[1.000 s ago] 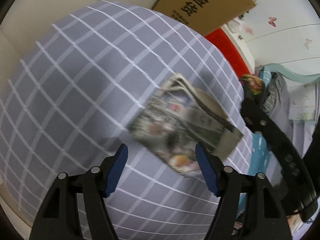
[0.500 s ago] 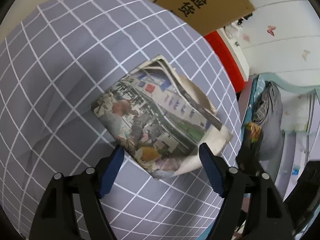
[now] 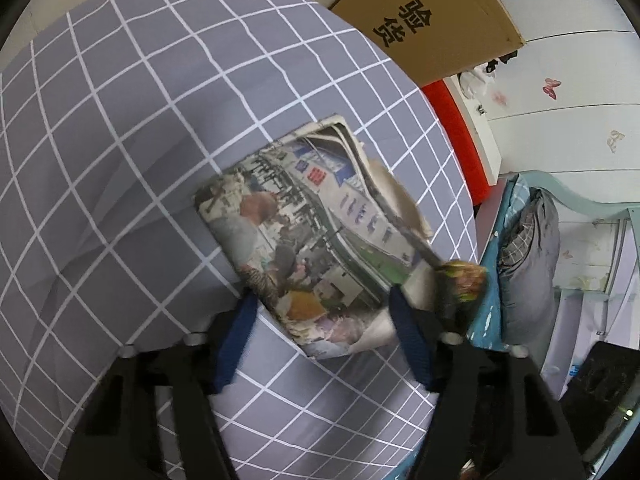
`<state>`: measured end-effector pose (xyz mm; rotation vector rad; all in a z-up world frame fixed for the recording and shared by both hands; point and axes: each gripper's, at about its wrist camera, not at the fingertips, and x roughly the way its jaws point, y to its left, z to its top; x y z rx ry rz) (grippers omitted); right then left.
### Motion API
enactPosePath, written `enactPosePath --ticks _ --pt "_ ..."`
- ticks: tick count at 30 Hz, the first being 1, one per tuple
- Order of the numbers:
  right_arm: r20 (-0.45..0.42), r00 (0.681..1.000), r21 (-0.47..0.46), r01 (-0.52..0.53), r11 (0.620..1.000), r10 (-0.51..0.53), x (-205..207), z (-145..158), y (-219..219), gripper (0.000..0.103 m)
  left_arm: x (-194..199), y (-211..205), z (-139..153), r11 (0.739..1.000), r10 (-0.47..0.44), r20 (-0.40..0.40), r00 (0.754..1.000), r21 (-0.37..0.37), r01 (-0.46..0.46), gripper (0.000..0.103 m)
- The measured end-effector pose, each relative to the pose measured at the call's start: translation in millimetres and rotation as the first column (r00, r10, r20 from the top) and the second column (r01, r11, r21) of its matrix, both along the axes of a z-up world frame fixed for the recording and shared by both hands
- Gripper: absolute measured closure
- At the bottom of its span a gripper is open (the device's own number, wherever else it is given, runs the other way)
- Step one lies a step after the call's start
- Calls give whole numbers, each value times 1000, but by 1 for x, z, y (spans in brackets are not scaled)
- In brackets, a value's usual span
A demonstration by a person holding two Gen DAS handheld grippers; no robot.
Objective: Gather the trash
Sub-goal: 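Grasp the folded newspaper with the left tool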
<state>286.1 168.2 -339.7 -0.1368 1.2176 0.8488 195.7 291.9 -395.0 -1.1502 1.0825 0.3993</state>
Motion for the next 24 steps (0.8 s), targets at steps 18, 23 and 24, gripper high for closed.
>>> enactPosePath --ticks 18,23,24 --pt "-68 995 51 80 995 -77 -2 4 -41 76 24 -36 59 970 -158 74 985 200 141 98" --pt "-43 991 96 132 987 -128 -1 27 -81 76 31 -71 90 935 -234 75 969 292 203 98" --pt "-38 990 102 141 985 -138 -1 31 -88 76 34 -82 98 920 -259 70 963 323 223 98"
